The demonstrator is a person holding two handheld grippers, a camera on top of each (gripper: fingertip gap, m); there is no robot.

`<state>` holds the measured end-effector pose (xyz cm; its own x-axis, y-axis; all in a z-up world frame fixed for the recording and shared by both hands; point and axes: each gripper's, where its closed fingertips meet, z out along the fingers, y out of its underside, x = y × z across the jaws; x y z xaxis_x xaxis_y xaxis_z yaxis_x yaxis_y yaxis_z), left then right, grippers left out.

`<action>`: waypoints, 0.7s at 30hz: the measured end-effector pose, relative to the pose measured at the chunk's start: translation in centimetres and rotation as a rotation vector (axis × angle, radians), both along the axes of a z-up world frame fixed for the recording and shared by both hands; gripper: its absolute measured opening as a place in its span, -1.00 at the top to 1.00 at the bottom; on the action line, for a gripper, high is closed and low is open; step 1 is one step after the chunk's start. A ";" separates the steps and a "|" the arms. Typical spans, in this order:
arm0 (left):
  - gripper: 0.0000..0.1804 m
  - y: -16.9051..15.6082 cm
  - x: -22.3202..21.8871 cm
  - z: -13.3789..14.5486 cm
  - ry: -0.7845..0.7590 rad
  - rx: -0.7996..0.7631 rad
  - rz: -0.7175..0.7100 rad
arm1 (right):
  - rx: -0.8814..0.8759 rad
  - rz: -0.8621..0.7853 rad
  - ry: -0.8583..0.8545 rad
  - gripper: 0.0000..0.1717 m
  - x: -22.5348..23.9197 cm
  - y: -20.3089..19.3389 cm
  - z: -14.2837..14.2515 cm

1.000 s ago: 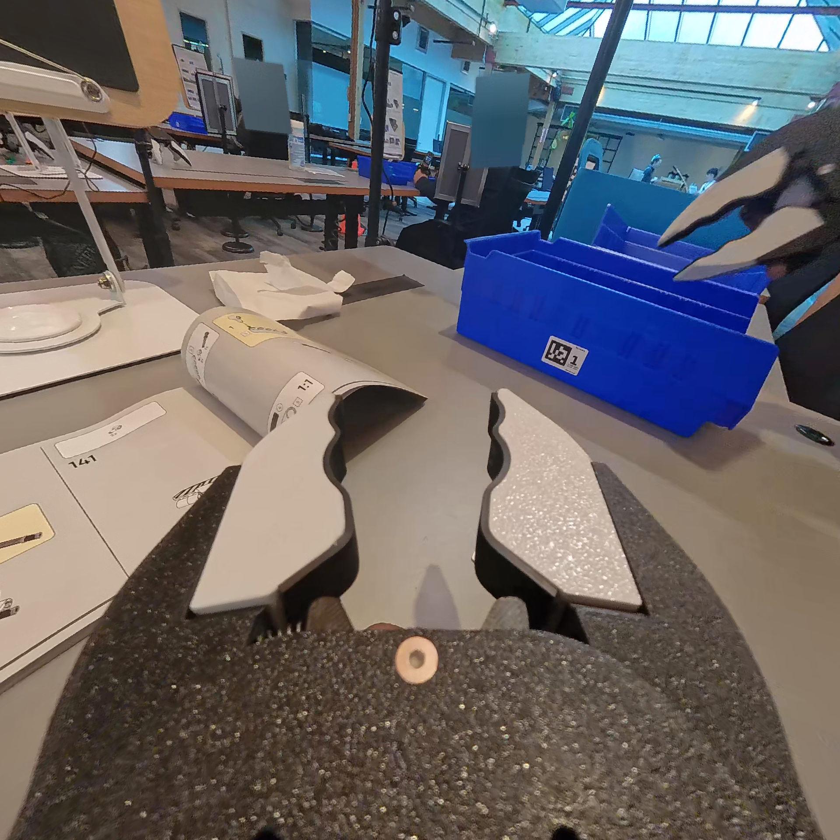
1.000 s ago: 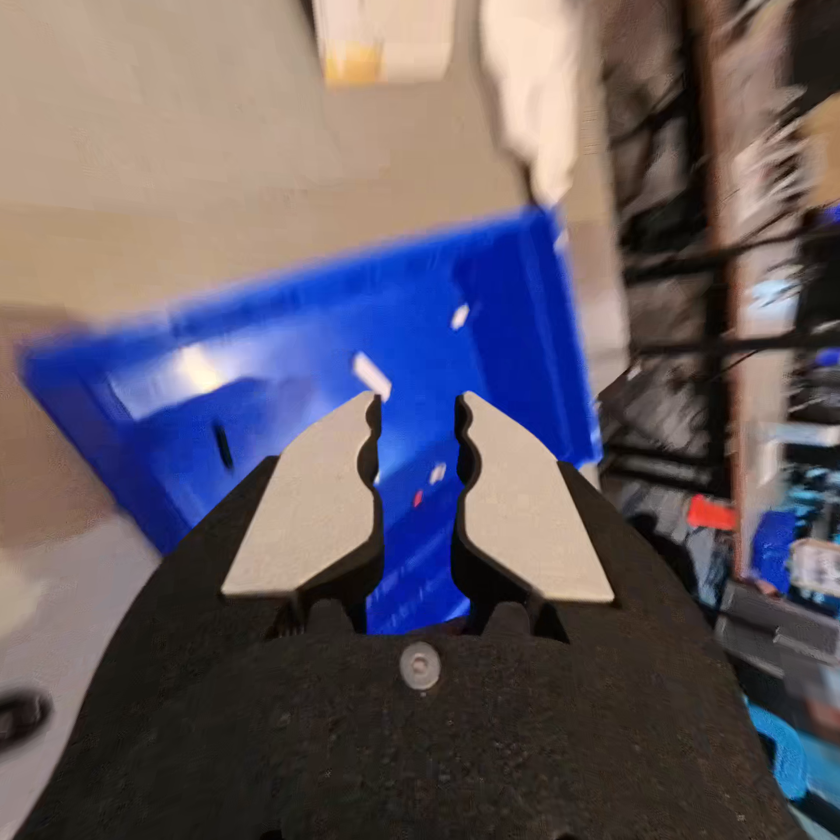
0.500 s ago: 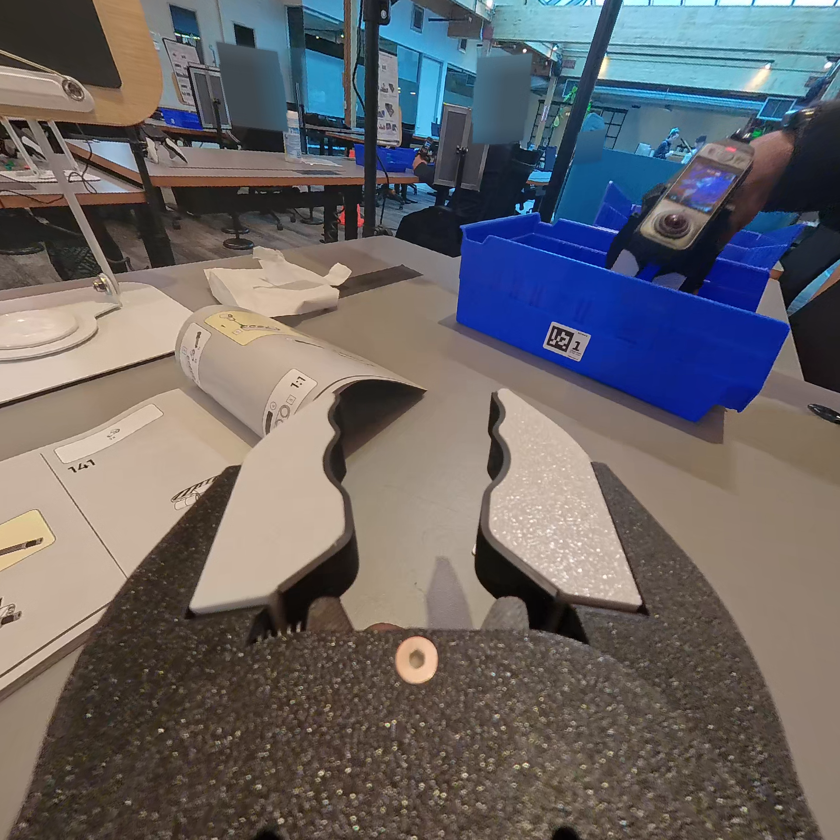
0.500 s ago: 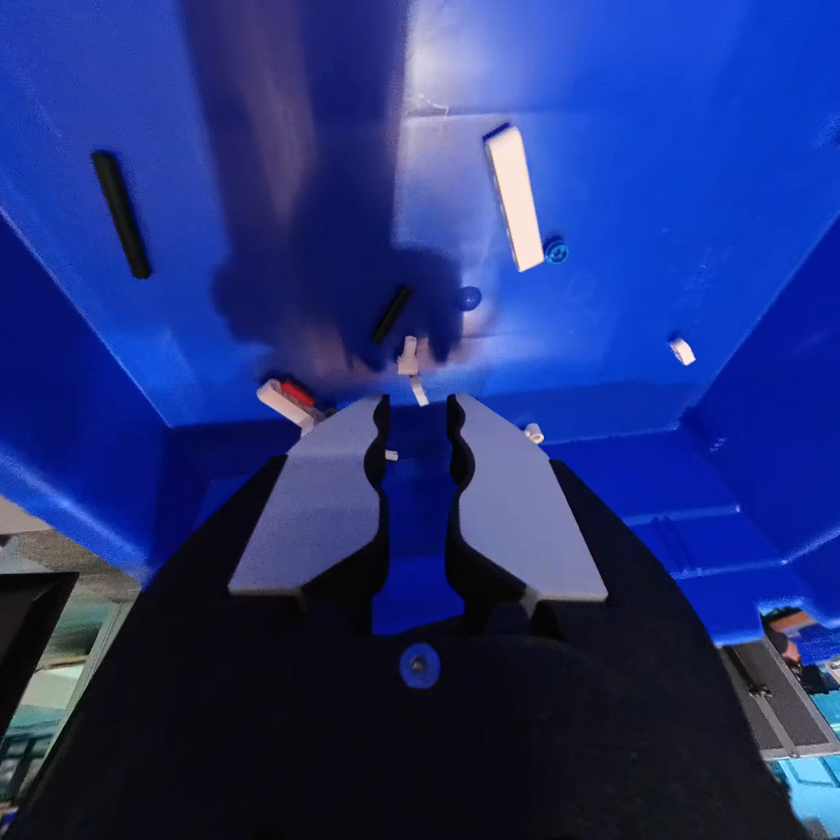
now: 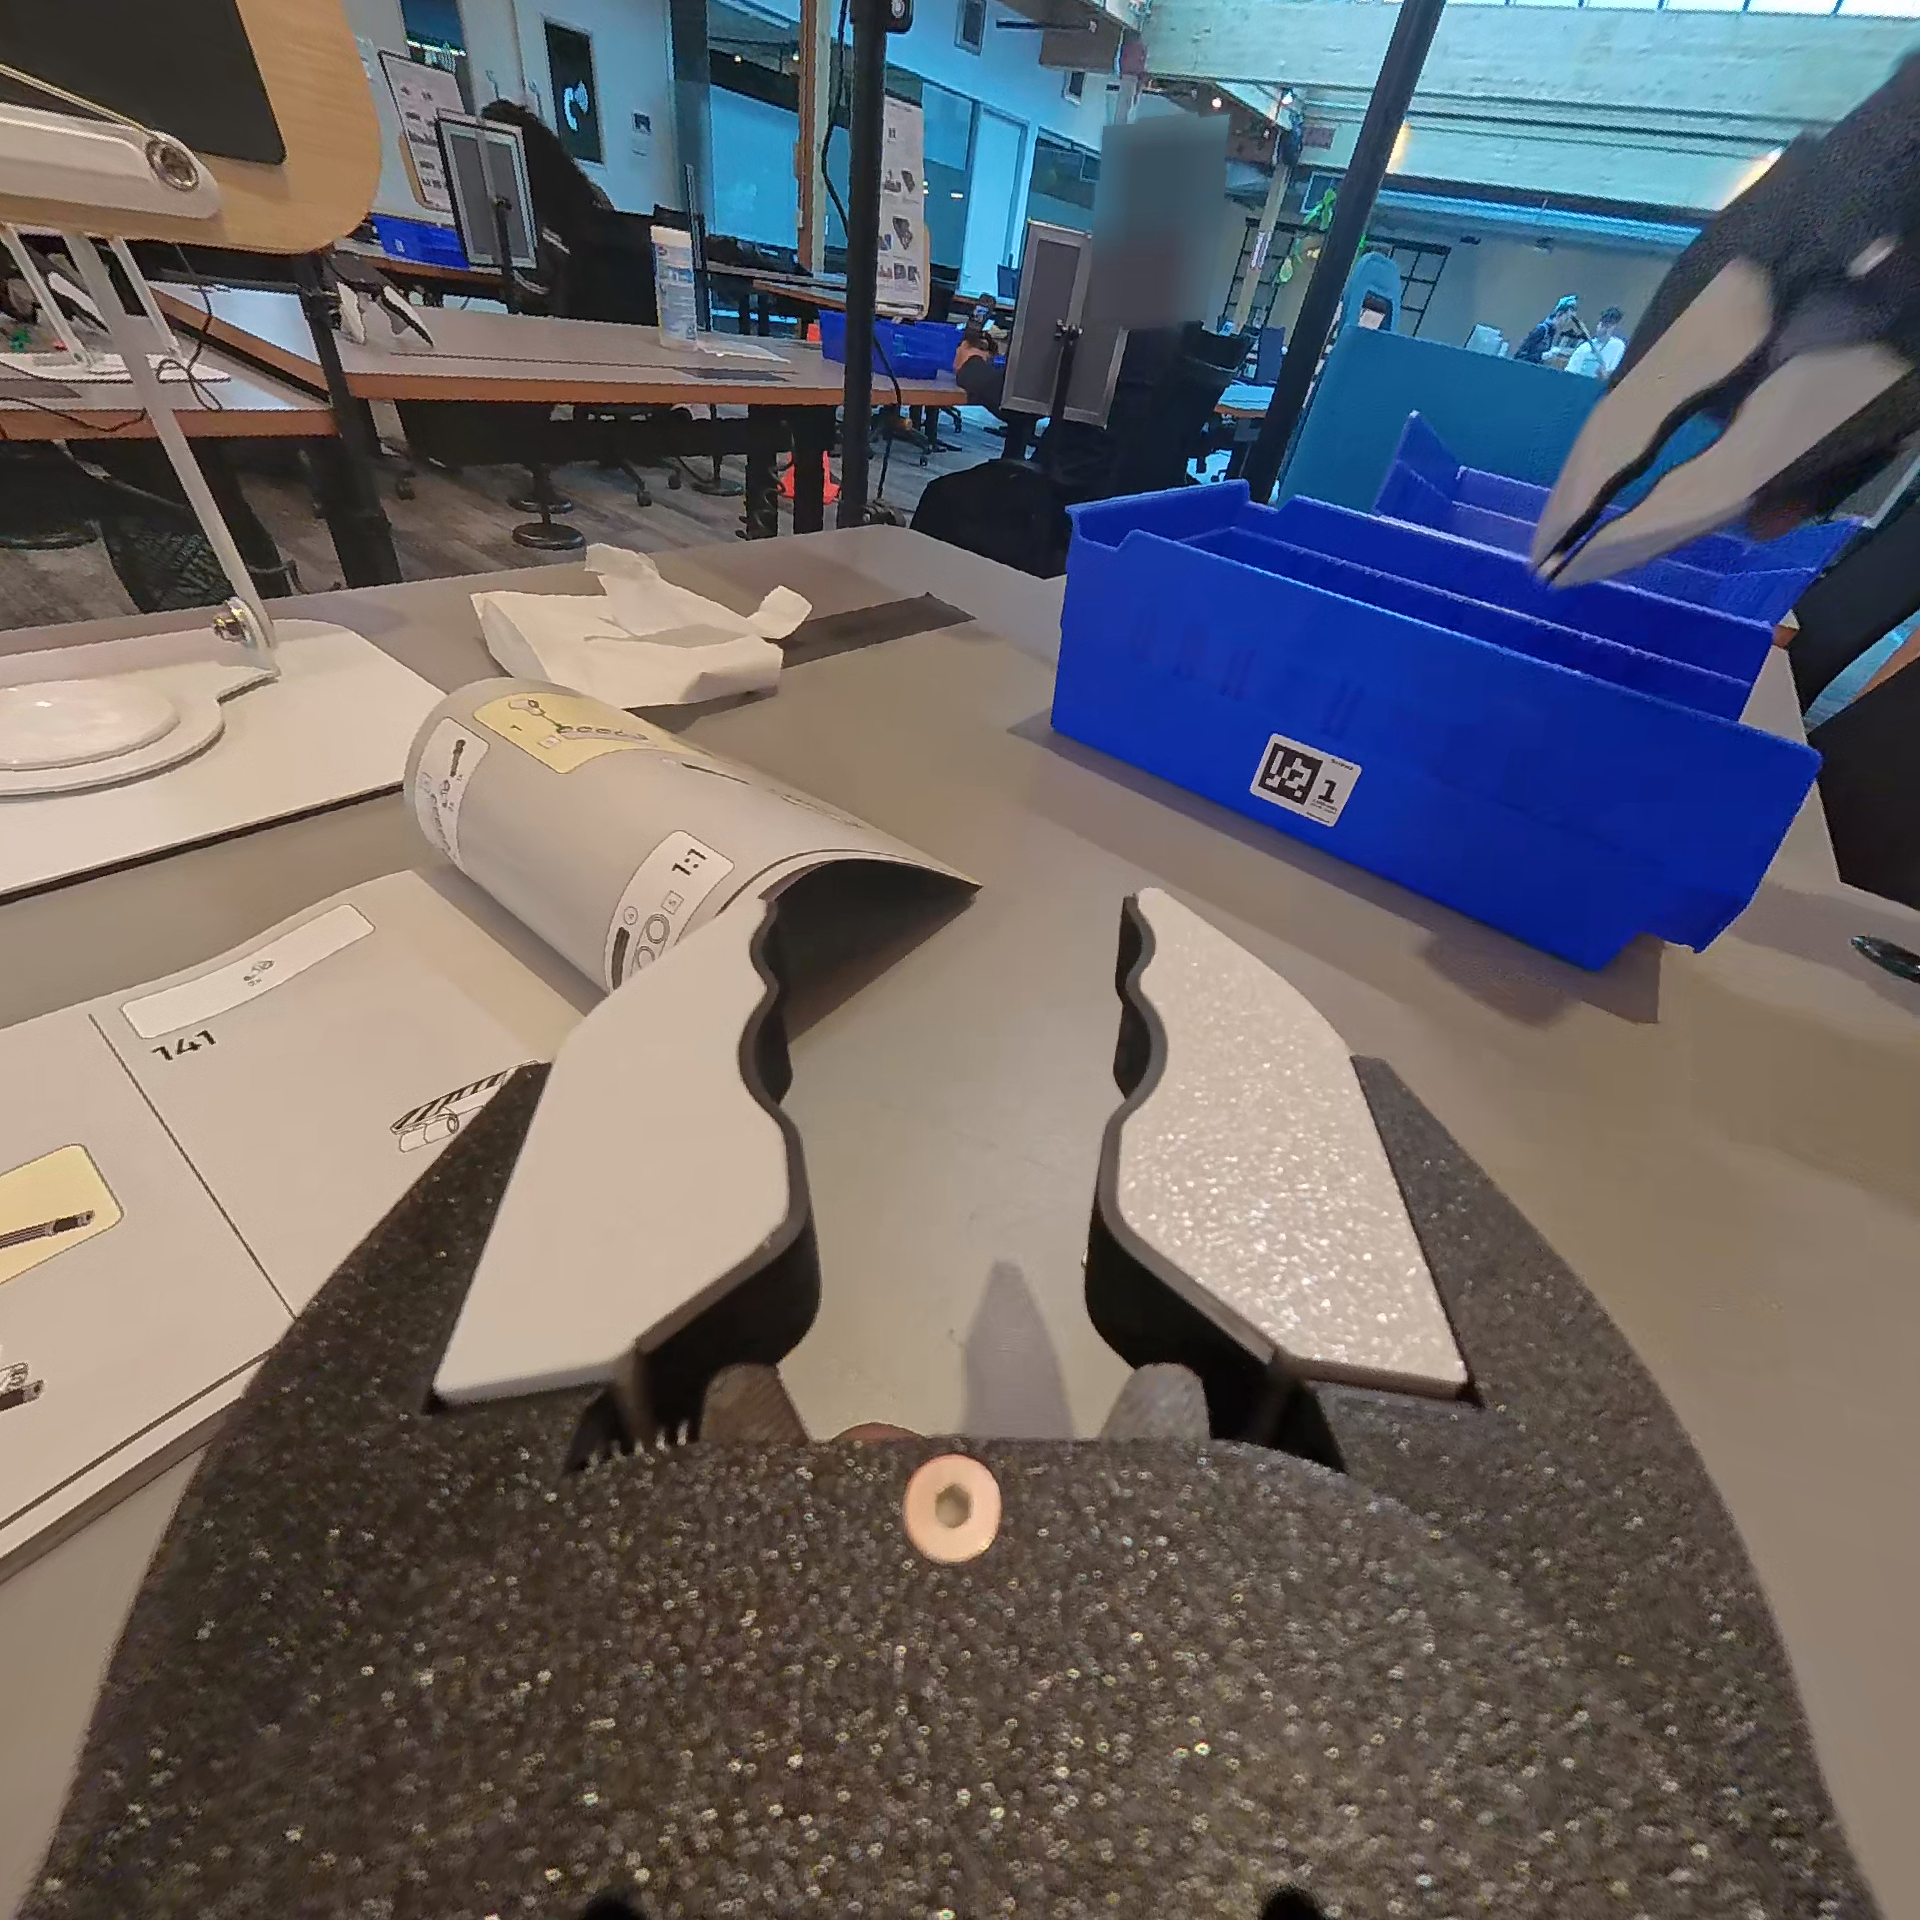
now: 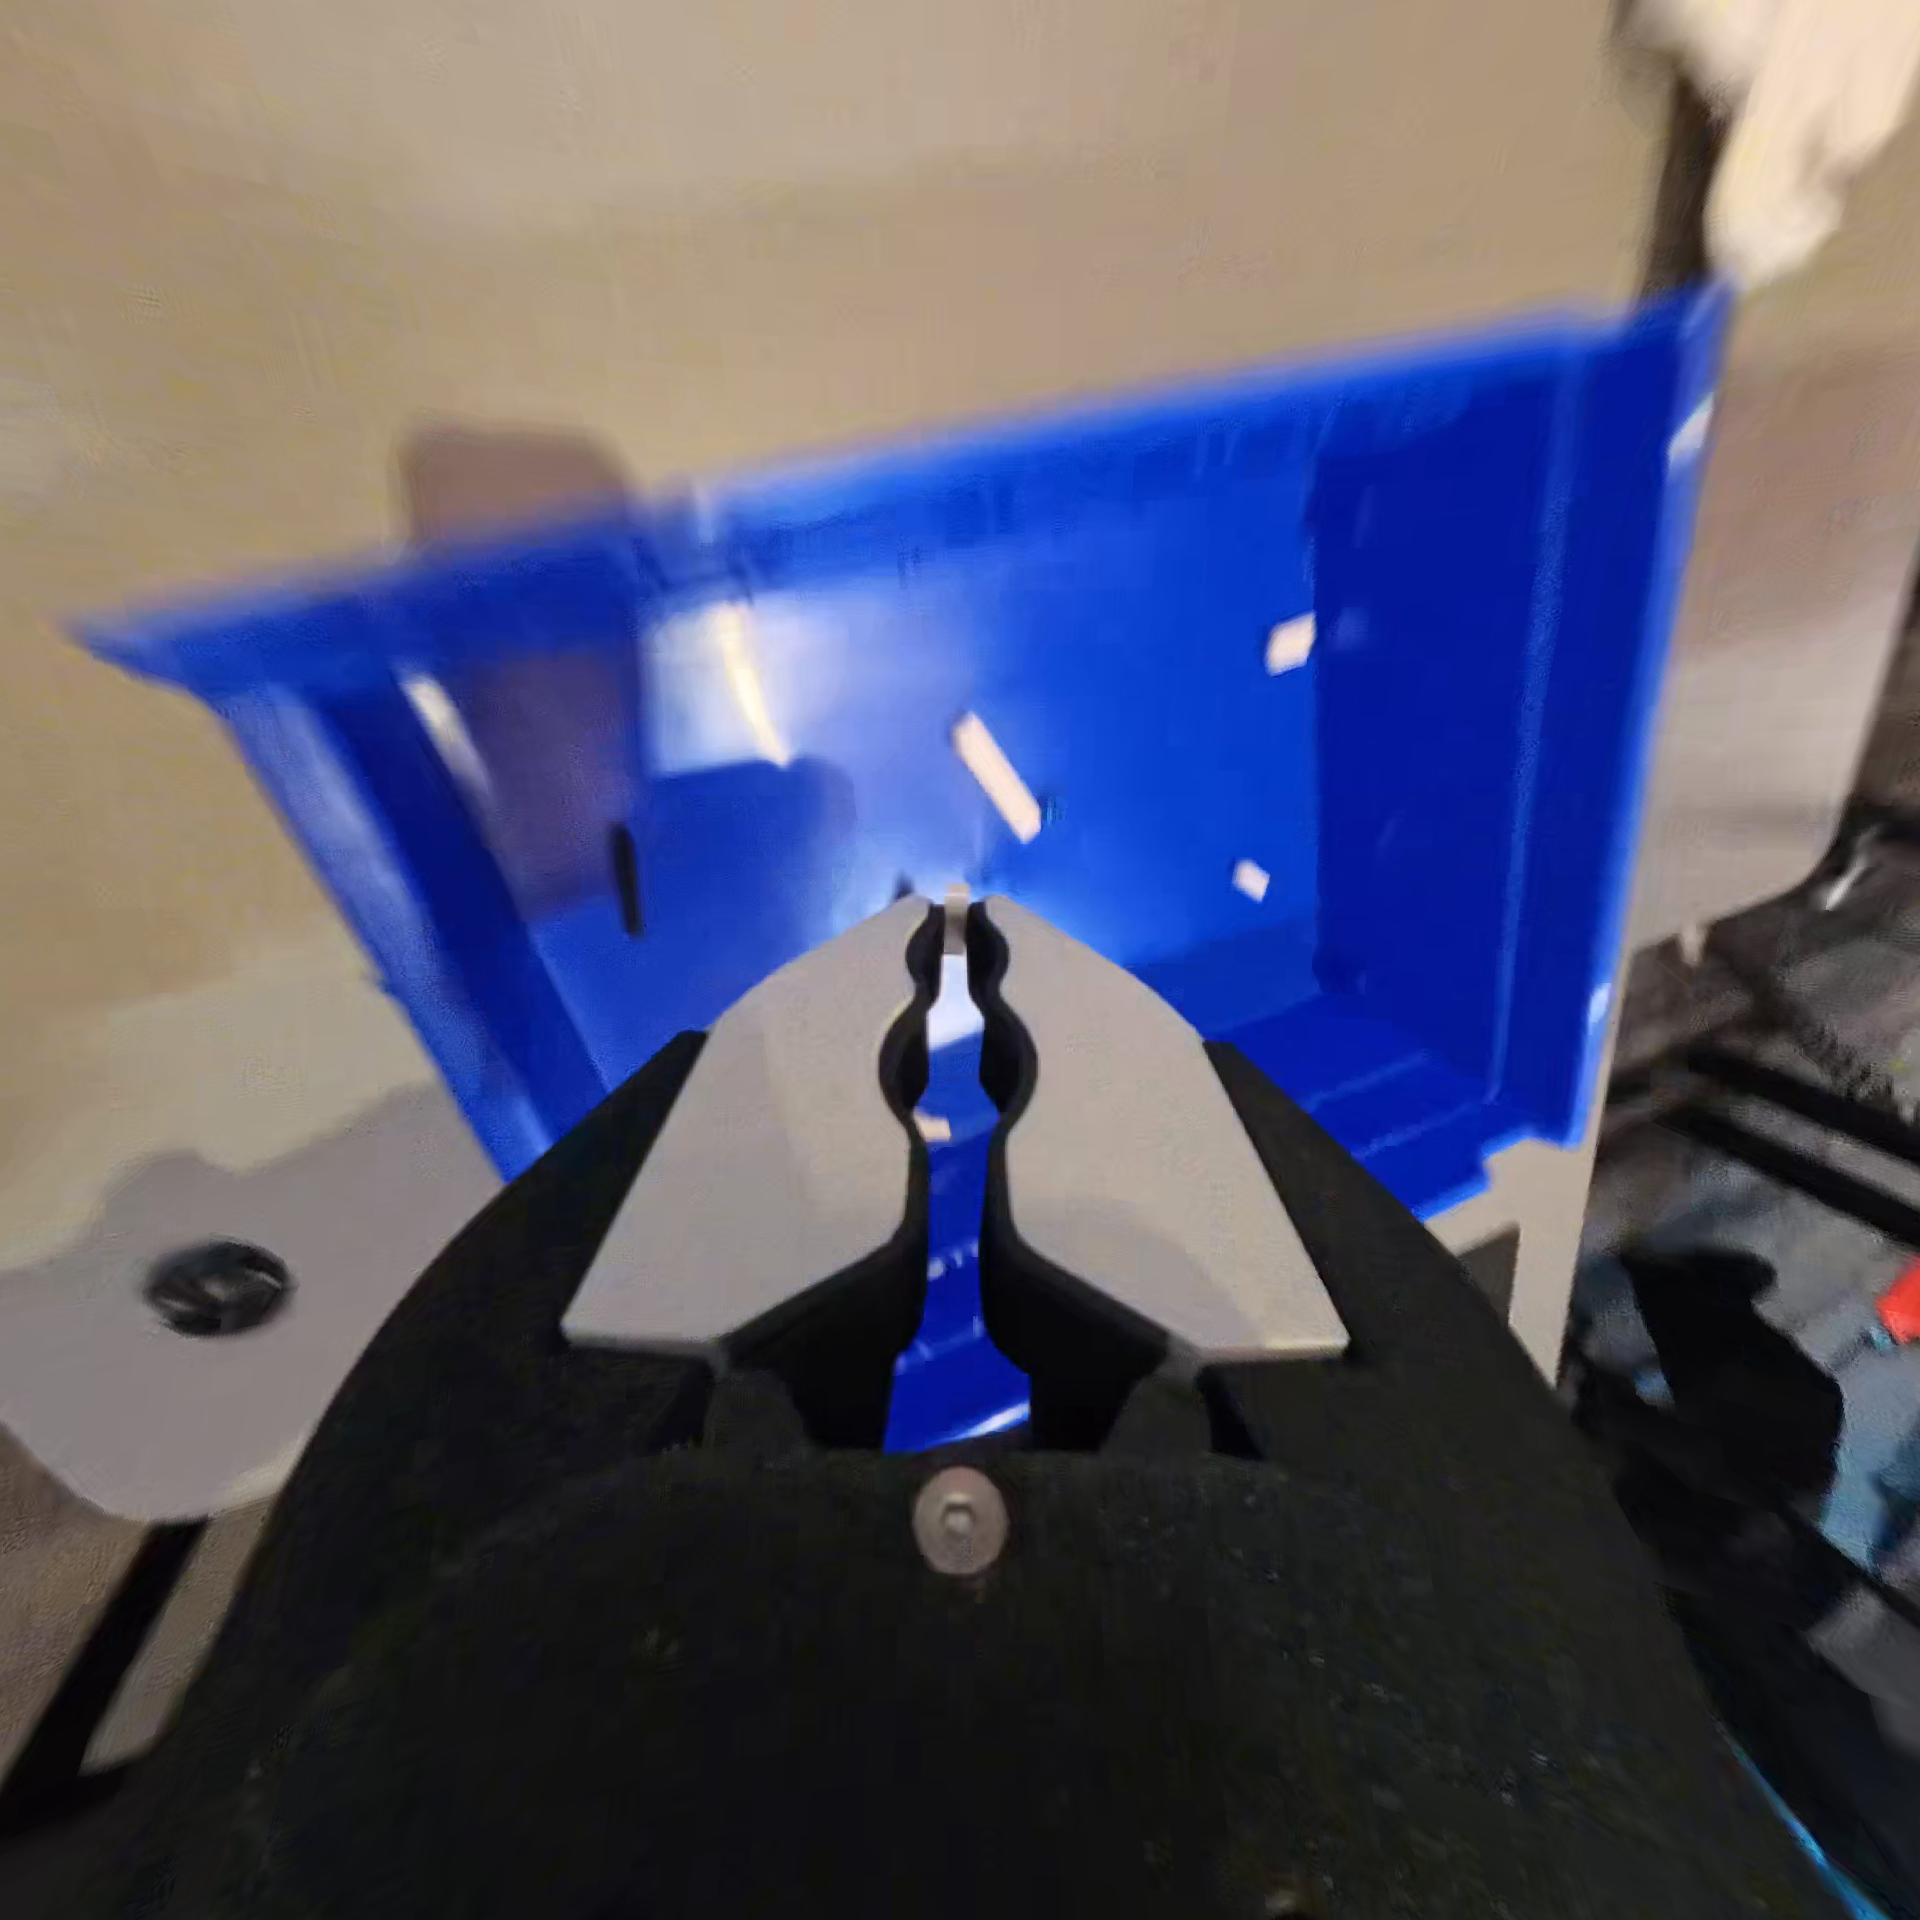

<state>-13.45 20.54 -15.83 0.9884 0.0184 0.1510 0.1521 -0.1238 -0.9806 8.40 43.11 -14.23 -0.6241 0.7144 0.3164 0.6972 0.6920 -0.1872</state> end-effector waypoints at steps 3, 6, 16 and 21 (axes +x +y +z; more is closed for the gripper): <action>0.32 0.1 0.1 -0.1 0.004 -0.007 0.000 | -0.113 0.071 0.102 0.96 -2.8 -6.8 3.4; 0.32 0.1 0.1 -0.1 0.012 -0.005 0.004 | -0.174 0.146 0.057 0.96 -5.1 -12.9 2.4; 0.33 -0.3 -0.3 0.2 -0.012 0.007 0.024 | 0.007 0.231 -0.186 0.96 -6.8 -23.2 -10.7; 0.33 -0.1 -0.3 0.0 -0.021 -0.002 0.014 | -0.077 0.182 -0.133 0.96 -6.6 -23.9 -10.8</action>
<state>-13.72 20.39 -15.84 0.9846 0.0323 0.1720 0.1747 -0.1239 -0.9768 1.78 19.21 -24.99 -0.7775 0.6051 0.1713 0.5843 0.7958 -0.1589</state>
